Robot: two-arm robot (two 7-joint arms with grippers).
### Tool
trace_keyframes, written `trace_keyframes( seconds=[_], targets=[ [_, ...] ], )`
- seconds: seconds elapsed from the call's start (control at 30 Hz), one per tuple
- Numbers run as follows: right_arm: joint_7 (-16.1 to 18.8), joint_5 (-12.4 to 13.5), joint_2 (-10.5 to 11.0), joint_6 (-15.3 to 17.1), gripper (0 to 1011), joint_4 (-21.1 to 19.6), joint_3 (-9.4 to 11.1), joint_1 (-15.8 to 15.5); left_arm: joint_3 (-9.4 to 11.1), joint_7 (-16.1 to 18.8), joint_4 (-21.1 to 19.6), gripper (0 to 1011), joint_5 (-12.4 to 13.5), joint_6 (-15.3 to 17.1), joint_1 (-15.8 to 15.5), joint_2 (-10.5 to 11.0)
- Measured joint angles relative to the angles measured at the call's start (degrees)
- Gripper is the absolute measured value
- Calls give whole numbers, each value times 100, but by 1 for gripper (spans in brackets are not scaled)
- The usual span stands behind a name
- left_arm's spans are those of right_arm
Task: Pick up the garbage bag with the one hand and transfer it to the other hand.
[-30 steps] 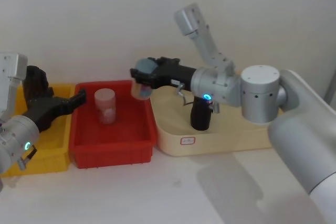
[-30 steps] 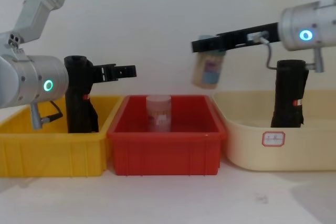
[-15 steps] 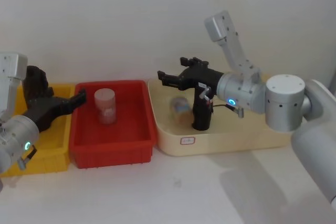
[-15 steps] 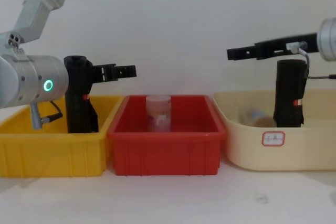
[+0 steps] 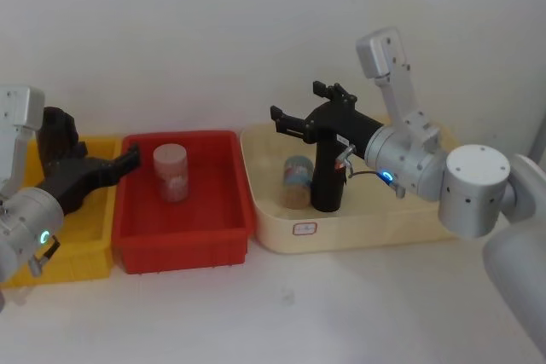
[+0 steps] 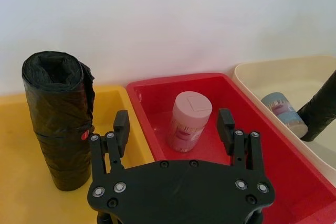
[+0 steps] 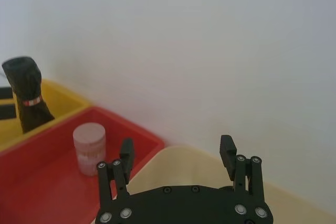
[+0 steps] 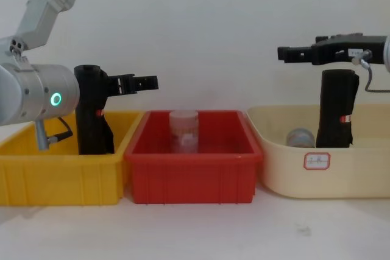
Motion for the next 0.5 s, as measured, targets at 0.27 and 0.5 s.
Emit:
trace_keyframes(
  seconds=[0.27,0.5],
  targets=[
    [-253,-74,-53,-508,1001,-601,60,-538,-1,0,0,1001,0,0,0,1],
    [-423,-148,-145,-736,1001,-1211,-28,-1092,0,0,0,1002,0,0,0,1]
  ],
)
